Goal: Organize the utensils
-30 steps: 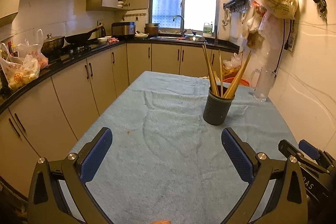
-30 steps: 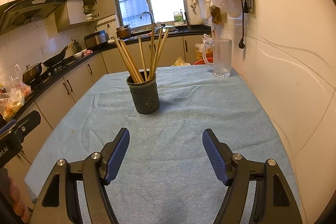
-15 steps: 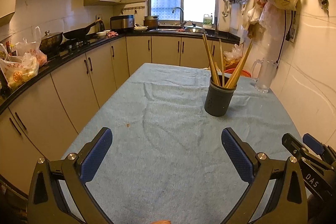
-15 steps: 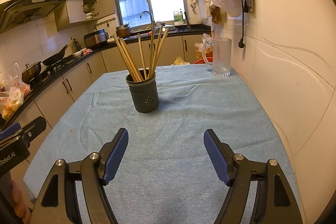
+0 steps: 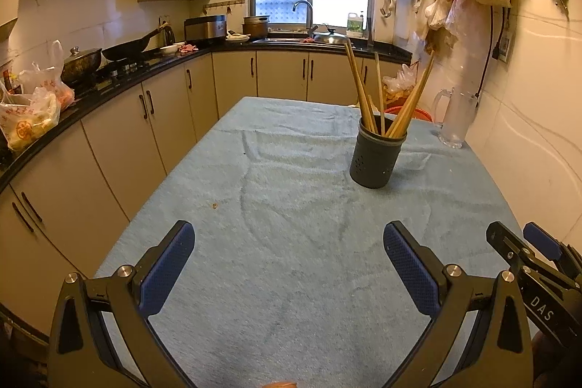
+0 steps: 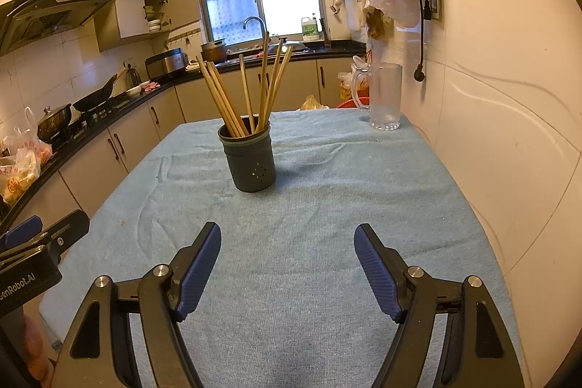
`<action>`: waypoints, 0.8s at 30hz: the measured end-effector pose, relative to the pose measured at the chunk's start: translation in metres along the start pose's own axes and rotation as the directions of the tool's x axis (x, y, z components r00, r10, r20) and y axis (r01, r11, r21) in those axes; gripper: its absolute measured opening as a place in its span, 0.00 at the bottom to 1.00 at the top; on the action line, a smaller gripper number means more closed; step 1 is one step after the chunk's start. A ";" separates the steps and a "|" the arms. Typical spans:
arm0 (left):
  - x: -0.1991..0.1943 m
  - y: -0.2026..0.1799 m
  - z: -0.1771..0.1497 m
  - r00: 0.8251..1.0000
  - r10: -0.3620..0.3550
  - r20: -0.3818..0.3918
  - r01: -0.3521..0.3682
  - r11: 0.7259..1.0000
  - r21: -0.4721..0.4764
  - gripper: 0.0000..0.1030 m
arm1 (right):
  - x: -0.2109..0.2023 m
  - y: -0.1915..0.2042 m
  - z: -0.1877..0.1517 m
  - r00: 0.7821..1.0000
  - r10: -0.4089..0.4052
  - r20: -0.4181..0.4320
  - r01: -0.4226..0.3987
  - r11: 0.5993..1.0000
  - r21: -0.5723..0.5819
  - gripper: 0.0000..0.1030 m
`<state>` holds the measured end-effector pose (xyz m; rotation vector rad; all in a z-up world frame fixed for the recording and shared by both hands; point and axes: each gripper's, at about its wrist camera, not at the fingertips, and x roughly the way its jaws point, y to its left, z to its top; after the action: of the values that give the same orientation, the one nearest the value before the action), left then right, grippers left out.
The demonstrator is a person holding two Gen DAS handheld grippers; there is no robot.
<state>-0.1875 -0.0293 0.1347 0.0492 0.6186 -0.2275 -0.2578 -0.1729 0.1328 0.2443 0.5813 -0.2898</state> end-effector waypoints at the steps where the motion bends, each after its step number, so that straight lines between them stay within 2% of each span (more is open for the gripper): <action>1: 0.000 -0.001 0.000 1.000 -0.001 -0.002 0.001 1.000 0.001 1.00 | 0.000 0.000 -0.001 1.000 0.000 -0.001 0.000 1.000 0.000 0.78; 24: 0.008 0.003 -0.004 0.999 -0.011 -0.035 0.011 1.000 0.001 1.00 | 0.002 0.001 -0.001 1.000 -0.007 0.001 0.007 1.000 -0.003 0.79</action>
<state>-0.1822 -0.0272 0.1267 0.0510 0.6540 -0.2379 -0.2570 -0.1723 0.1312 0.2391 0.5820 -0.2954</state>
